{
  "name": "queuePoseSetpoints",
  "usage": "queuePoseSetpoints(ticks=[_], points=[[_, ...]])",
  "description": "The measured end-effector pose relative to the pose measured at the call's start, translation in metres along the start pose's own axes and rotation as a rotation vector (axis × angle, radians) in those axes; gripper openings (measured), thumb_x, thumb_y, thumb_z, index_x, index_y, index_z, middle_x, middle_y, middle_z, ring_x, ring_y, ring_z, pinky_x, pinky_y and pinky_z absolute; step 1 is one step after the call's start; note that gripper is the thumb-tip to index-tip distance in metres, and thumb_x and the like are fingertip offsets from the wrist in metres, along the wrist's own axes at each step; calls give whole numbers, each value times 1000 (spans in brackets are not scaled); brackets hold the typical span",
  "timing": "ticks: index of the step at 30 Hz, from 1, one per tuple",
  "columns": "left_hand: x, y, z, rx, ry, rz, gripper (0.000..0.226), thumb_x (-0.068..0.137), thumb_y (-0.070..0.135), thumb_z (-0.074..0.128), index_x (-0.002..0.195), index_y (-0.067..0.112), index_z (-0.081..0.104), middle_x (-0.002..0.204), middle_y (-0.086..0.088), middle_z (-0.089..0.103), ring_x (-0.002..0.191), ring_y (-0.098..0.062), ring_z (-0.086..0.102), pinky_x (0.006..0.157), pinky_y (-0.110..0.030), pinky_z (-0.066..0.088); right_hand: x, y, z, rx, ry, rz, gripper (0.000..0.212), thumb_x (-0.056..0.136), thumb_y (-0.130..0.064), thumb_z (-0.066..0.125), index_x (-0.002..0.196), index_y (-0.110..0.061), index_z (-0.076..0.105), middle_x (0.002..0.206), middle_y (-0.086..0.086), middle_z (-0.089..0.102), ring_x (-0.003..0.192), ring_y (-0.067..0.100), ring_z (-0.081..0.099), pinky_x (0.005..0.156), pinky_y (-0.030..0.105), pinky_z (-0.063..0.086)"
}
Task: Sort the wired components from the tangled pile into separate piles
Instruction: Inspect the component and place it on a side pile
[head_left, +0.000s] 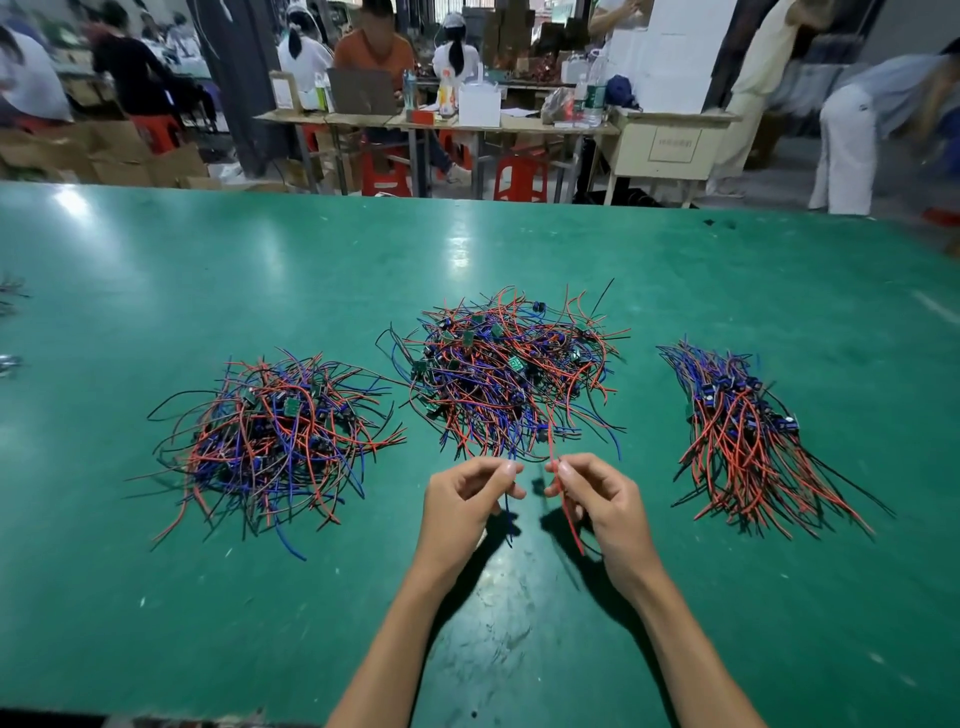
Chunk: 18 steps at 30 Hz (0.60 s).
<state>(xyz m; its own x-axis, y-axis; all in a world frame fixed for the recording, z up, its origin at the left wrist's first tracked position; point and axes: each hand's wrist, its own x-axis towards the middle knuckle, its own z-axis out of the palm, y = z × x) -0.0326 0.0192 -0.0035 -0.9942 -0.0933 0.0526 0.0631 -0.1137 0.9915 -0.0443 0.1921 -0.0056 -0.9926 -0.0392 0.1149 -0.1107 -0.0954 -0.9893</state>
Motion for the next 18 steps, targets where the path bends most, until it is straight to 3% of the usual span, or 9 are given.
queuePoseSetpoints(ticks=[5, 8, 10, 15, 18], points=[[-1, 0, 1, 10, -48, 34, 10, 91, 21, 74, 91, 14, 80, 77, -7, 76, 65, -6, 66, 58, -13, 47, -5, -2, 2, -124, -137, -45, 14, 98, -13, 65, 97, -16, 79, 84, 2, 77, 72, 5, 65, 63, 16, 50], [-1, 1, 0, 19, -84, 36, 10, 91, 18, 73, 89, 11, 81, 80, -9, 77, 69, -8, 68, 65, -17, 51, -6, 0, 3, -228, -208, -38, 9, 95, -18, 71, 95, -18, 80, 89, 6, 78, 81, 26, 72, 78, 48, 58], [-3, 3, 1, 39, -120, 36, 12, 92, 17, 73, 87, 10, 81, 78, -7, 77, 66, -7, 67, 62, -15, 49, -7, 1, 4, -265, -213, -44, 16, 92, -32, 72, 91, -18, 80, 86, 8, 78, 81, 36, 72, 79, 57, 55], [-4, 4, -1, 100, -162, 25, 12, 88, 19, 77, 84, 7, 79, 64, 1, 70, 53, -6, 57, 52, -13, 43, -6, 0, 6, -257, -64, 4, 56, 96, -56, 52, 68, -12, 73, 68, 10, 72, 65, 29, 68, 68, 41, 54], [-5, 3, -3, 130, -216, 0, 9, 84, 19, 82, 83, 10, 81, 65, -2, 70, 57, -11, 55, 55, -18, 41, -1, 3, 9, -280, 7, 52, 52, 103, -51, 47, 75, -19, 77, 68, -2, 73, 61, 7, 63, 60, 18, 46]])
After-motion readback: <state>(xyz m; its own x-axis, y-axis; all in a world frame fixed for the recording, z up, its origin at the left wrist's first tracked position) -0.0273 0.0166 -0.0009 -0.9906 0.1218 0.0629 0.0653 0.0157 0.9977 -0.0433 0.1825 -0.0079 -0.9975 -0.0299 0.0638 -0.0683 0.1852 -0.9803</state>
